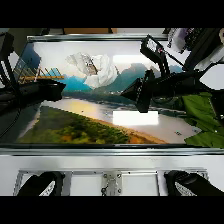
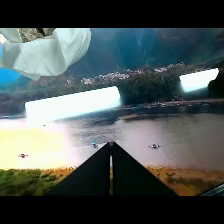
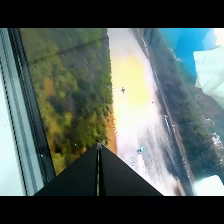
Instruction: Fold the clothes and pants, and hang the long-sleeved shirts on hangers.
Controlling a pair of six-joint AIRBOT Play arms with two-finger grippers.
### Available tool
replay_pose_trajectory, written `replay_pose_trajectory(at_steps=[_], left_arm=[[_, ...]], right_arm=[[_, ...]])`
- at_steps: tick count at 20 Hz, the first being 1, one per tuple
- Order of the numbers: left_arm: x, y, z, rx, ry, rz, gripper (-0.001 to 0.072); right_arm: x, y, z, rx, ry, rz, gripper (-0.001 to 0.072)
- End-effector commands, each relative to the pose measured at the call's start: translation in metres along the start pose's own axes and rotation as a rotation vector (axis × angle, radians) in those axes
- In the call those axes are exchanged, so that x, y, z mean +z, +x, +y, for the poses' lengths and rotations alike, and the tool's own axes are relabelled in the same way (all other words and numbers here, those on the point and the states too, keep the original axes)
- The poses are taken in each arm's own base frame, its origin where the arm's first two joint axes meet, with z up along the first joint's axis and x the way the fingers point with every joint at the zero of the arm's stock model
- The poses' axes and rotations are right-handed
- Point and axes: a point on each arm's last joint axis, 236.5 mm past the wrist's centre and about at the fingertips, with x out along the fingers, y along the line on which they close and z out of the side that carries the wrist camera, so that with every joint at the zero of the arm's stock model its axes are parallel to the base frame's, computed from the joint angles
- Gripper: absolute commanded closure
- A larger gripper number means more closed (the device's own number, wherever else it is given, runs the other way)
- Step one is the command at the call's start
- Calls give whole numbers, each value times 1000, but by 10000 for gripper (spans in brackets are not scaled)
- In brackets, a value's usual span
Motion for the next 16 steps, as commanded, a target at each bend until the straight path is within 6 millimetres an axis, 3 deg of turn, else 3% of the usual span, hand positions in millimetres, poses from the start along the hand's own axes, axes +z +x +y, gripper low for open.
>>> replay_pose_trajectory(at_steps=[1,7,9,10,13,16], left_arm=[[0,0,0,1,-1,0,691],[9,2,1,2,-2,-33,680],[22,11,6,8,-7,-79,79],[30,21,9,13,-10,-90,13],[47,70,23,25,12,-30,13],[56,151,48,36,-17,60,13]], right_arm=[[0,1,0,2,0,1,692],[0,0,0,2,0,1,691],[0,0,0,2,0,1,691],[0,0,0,2,0,1,691],[0,1,0,2,0,1,691],[0,0,0,2,0,1,691]])
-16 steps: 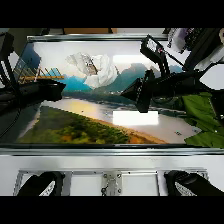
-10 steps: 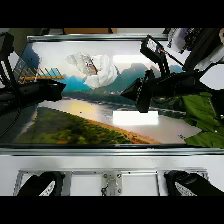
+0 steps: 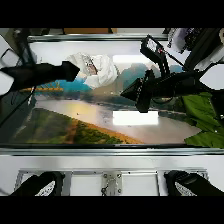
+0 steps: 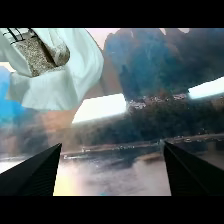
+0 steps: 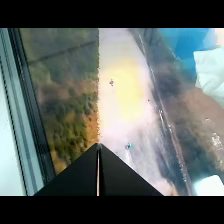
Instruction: Fold the clothes and pants, and hang the long-sleeved shirts on hangers.
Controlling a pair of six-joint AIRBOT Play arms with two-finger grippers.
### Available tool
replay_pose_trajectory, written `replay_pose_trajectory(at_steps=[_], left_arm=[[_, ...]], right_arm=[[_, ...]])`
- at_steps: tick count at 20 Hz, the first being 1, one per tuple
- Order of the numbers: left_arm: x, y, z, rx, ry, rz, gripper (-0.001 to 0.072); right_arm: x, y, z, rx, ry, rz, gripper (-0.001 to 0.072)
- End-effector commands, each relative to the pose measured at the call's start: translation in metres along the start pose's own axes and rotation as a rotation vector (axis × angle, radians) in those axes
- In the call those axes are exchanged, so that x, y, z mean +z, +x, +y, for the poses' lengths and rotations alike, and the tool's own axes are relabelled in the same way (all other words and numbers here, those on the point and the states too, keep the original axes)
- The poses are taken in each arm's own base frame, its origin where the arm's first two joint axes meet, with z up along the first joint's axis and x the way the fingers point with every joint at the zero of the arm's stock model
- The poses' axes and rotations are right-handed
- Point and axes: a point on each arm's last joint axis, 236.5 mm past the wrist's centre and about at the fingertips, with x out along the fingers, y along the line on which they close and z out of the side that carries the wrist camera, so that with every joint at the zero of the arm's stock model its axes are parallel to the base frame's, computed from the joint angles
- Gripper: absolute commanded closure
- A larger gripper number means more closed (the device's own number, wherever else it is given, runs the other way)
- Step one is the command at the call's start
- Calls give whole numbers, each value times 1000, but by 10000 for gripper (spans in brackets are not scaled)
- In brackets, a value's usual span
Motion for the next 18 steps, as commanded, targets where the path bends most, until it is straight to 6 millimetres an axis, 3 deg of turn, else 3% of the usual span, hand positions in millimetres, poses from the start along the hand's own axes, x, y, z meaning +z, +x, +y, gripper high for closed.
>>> replay_pose_trajectory(at_steps=[1,6,8,11,15,16,17,18], left_arm=[[5,92,23,-5,-37,89,13],[-43,245,45,-108,-258,213,13],[-59,286,50,-135,-321,224,13],[-70,323,47,-164,-349,223,13],[-81,343,49,-141,-409,186,16],[-85,343,50,-136,-444,198,163],[-88,341,48,-141,-461,221,455],[-86,336,47,-151,-456,238,667]], right_arm=[[0,0,0,2,0,1,691],[0,0,0,2,0,1,691],[0,0,0,2,0,1,691],[0,0,0,2,0,1,691],[0,1,0,2,0,1,692],[0,1,0,2,0,1,692],[0,0,0,2,0,1,692],[0,1,0,2,1,1,692]])
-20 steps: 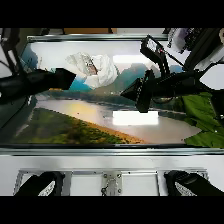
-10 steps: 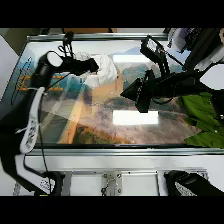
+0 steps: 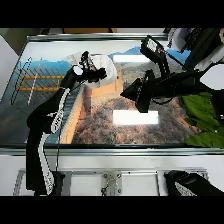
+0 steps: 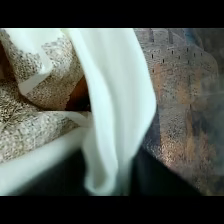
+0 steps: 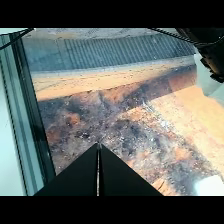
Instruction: Fold the clothes and pants, and hang the long-sleeved shirts on hangers.
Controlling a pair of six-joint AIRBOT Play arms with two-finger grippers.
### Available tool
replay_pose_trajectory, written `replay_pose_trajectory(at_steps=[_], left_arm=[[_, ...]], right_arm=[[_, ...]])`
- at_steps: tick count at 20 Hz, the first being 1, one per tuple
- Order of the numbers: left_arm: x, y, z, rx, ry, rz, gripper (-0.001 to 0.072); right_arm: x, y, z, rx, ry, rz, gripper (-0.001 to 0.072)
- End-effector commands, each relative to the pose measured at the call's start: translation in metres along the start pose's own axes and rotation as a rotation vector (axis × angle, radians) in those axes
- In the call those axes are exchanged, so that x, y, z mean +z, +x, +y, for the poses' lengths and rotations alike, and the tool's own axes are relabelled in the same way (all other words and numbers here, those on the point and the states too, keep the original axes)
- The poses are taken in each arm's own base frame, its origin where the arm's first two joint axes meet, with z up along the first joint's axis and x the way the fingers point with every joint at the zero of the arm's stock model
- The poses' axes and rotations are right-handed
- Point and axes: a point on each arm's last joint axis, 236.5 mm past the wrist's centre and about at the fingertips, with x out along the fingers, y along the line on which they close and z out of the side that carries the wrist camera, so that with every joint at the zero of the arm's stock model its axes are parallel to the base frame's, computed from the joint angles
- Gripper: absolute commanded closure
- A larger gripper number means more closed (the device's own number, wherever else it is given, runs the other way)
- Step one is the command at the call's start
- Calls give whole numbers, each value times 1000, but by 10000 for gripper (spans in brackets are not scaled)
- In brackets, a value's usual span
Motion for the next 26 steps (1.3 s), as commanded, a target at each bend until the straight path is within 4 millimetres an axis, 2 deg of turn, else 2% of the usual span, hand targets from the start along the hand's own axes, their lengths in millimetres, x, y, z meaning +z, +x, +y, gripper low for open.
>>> replay_pose_trajectory(at_steps=[1,2,4,7,9,10,12,14,16,17,19,21,22,23,24,25,26], left_arm=[[-2,-4,-6,-21,-41,36,691],[4,-15,-14,-31,-28,38,691],[28,-50,-36,-53,8,-17,691],[65,-126,-83,-92,120,-139,691],[74,-186,-133,-138,229,-197,691],[71,-217,-162,-166,292,-216,691],[49,-271,-215,-220,416,-223,691],[11,-320,-266,-282,522,-206,691],[-35,-348,-307,-351,615,-156,691],[-58,-355,-324,-372,663,-134,691],[-101,-351,-345,-389,734,-94,691],[-143,-327,-353,-385,792,-41,691],[-160,-310,-352,-371,811,-21,690],[-171,-294,-350,-361,796,-7,657],[-174,-280,-347,-354,779,-4,349],[-169,-267,-340,-338,733,-7,68],[-155,-257,-325,-302,656,-6,66]], right_arm=[[0,1,0,2,1,0,691],[0,0,1,2,1,0,691],[4,0,4,17,9,-17,692],[13,0,11,48,24,-54,692],[13,-2,8,32,-32,-54,692],[15,-9,1,-5,-6,-65,694],[19,-44,-39,-207,89,-103,694],[13,-104,-80,-476,153,-127,694],[8,-170,-104,-712,238,-183,694],[5,-199,-109,-806,281,-215,694],[-2,-240,-111,-927,346,-262,694],[-7,-268,-109,-1000,394,-306,694],[-8,-276,-108,-1022,402,-315,694],[-9,-280,-108,-1036,405,-316,694],[-11,-282,-109,-1043,408,-315,694],[-11,-283,-109,-1045,409,-315,693],[-11,-283,-109,-1044,409,-315,693]])
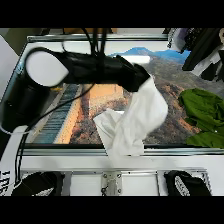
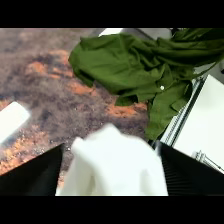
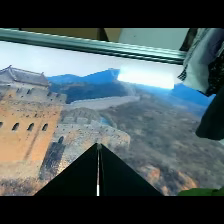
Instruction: Fold the clothes and pants, and hang the long-sleeved shirts on hangers.
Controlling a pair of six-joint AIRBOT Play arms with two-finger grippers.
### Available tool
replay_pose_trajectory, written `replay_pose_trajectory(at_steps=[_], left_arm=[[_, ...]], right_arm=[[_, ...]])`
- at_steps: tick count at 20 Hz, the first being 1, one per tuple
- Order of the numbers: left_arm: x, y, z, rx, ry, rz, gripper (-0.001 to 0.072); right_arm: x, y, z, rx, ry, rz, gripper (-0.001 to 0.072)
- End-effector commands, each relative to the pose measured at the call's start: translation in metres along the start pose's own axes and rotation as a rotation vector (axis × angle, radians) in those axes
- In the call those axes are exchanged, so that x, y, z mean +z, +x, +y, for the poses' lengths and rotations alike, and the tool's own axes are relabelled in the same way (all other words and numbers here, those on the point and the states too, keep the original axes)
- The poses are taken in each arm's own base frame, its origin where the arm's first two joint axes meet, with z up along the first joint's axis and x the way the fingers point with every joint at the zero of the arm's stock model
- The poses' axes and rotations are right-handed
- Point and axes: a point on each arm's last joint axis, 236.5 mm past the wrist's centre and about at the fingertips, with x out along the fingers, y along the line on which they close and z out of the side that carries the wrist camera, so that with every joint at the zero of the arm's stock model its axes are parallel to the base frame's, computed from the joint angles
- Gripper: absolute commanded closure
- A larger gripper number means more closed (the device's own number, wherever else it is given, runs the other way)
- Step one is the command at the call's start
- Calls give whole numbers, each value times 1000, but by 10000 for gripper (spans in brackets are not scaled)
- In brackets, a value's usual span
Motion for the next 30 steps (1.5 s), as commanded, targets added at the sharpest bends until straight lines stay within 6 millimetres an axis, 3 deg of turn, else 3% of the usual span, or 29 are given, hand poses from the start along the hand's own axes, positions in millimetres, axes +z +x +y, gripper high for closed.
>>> replay_pose_trajectory(at_steps=[1,3,6,8,9,12,16,19,25,26,28,30], left_arm=[[-17,20,49,100,-150,8,66],[-49,8,127,226,-320,80,66],[-161,-20,235,409,-616,256,85],[-229,-32,275,468,-795,321,85],[-254,-31,284,470,-853,351,85],[-304,-12,292,422,-931,461,85],[-326,20,282,300,-1068,496,85],[-344,34,265,274,-1034,580,85],[-339,69,241,272,-936,563,86],[-337,75,240,284,-938,546,141],[-330,79,244,297,-927,514,692],[-303,66,261,303,-910,456,690]], right_arm=[[3,-8,-13,-50,28,-17,693],[3,-8,-13,-50,28,-16,693],[-6,-7,-10,-39,29,22,694],[-12,-5,-9,-31,31,50,694],[-16,-3,-9,-27,34,67,693],[-26,1,-7,-14,41,107,693],[-30,6,-7,-3,48,125,693],[-30,6,-7,-3,48,125,693],[-34,5,-2,16,62,143,693],[-37,5,-1,19,78,155,693],[-43,4,1,25,83,182,693],[-50,6,2,32,86,212,693]])
